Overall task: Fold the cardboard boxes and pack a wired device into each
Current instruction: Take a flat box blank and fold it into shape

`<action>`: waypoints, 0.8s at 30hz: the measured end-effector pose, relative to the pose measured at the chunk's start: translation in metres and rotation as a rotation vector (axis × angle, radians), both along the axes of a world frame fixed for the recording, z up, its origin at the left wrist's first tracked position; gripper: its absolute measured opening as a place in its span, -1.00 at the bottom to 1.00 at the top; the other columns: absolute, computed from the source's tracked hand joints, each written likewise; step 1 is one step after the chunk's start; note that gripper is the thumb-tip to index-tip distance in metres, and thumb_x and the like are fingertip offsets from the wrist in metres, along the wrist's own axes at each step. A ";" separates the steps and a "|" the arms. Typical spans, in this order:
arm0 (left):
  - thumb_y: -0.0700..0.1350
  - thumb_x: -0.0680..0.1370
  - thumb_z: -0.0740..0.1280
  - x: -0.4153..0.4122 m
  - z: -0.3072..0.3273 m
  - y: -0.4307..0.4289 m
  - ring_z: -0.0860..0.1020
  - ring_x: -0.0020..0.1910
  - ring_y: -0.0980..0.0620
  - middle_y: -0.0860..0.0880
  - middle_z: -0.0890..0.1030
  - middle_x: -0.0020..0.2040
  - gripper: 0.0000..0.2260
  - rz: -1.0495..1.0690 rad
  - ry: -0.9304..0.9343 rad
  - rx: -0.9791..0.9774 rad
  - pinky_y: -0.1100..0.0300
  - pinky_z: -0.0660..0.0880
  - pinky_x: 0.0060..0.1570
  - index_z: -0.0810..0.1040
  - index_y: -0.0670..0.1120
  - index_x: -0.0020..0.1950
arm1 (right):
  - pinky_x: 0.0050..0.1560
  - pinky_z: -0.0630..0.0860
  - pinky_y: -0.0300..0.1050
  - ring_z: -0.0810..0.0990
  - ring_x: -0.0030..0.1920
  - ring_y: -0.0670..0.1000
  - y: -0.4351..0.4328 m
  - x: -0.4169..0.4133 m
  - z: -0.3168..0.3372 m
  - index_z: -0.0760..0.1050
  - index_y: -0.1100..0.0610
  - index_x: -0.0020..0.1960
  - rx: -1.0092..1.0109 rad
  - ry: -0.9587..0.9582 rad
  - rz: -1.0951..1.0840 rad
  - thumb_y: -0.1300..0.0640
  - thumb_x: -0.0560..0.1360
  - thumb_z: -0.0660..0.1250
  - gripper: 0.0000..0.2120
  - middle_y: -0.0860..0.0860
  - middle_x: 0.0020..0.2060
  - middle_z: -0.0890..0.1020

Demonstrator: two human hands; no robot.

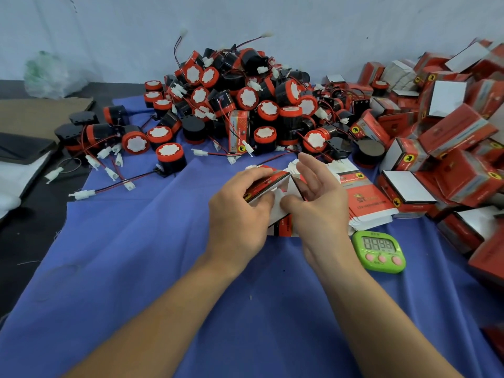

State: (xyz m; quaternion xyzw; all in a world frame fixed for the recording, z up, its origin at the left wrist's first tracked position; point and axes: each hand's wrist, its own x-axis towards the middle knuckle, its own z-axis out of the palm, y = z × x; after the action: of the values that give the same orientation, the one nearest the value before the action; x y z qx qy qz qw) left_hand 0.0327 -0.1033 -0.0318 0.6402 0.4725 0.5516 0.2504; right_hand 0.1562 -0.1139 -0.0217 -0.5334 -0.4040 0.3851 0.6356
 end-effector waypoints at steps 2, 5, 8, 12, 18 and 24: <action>-0.23 0.50 0.48 0.000 0.000 0.001 0.57 0.08 0.45 0.40 0.63 0.01 -0.69 -0.025 -0.018 -0.011 0.57 0.41 0.04 0.70 0.08 0.18 | -0.07 0.57 -0.36 0.62 0.12 -0.33 0.000 0.001 0.000 0.50 0.00 0.43 0.005 -0.021 -0.012 0.54 0.41 0.30 -0.30 -0.14 0.27 0.60; -0.06 0.52 0.43 -0.005 0.004 0.004 0.62 0.16 0.31 0.28 0.70 0.12 -0.72 -0.116 -0.112 -0.078 0.41 0.52 0.11 0.66 0.23 0.19 | -0.02 0.58 -0.33 0.59 0.14 -0.37 -0.001 0.004 0.000 0.51 -0.04 0.41 0.023 -0.025 -0.034 0.43 0.42 0.37 -0.36 -0.26 0.20 0.60; 0.03 0.55 0.39 -0.009 0.008 0.007 0.62 0.19 0.30 0.32 0.69 0.15 -0.76 -0.194 -0.205 -0.142 0.40 0.54 0.09 0.63 0.30 0.17 | 0.09 0.57 -0.31 0.55 0.17 -0.42 -0.002 0.006 0.003 0.52 -0.05 0.40 0.050 -0.016 -0.025 0.35 0.47 0.41 -0.43 -0.29 0.18 0.62; 0.07 0.62 0.29 -0.009 0.008 0.007 0.68 0.09 0.19 0.21 0.74 0.08 -0.81 -0.219 -0.278 -0.159 0.37 0.56 -0.05 0.67 0.22 0.14 | 0.34 0.54 0.07 0.57 0.32 -0.16 -0.002 0.006 0.005 0.56 0.01 0.37 0.056 -0.018 0.039 0.26 0.46 0.37 -0.51 -0.11 0.26 0.65; 0.00 0.64 0.31 -0.010 0.008 0.007 0.65 0.17 0.21 0.26 0.71 0.10 -0.82 -0.154 -0.225 -0.056 0.35 0.56 0.05 0.66 0.24 0.14 | 0.34 0.54 0.08 0.62 0.25 -0.14 -0.001 0.011 0.004 0.64 -0.06 0.25 0.026 -0.025 0.043 0.10 0.53 0.34 -0.69 -0.17 0.14 0.71; -0.23 0.47 0.48 -0.017 0.004 0.007 0.41 0.47 0.13 0.01 0.52 0.43 -0.50 -0.105 0.313 0.394 0.26 0.33 0.47 0.57 -0.08 0.41 | -0.06 0.63 -0.12 0.71 0.01 -0.02 0.001 0.012 0.007 0.70 0.03 0.11 -0.118 0.207 0.264 -0.07 0.60 0.32 -0.75 0.04 0.00 0.75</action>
State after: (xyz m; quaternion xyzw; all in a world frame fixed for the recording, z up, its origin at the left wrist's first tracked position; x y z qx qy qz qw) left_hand 0.0157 -0.0966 -0.0282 0.7779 0.3551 0.5134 0.0727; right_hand 0.1684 -0.1129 -0.0149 -0.4697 -0.3797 0.5411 0.5852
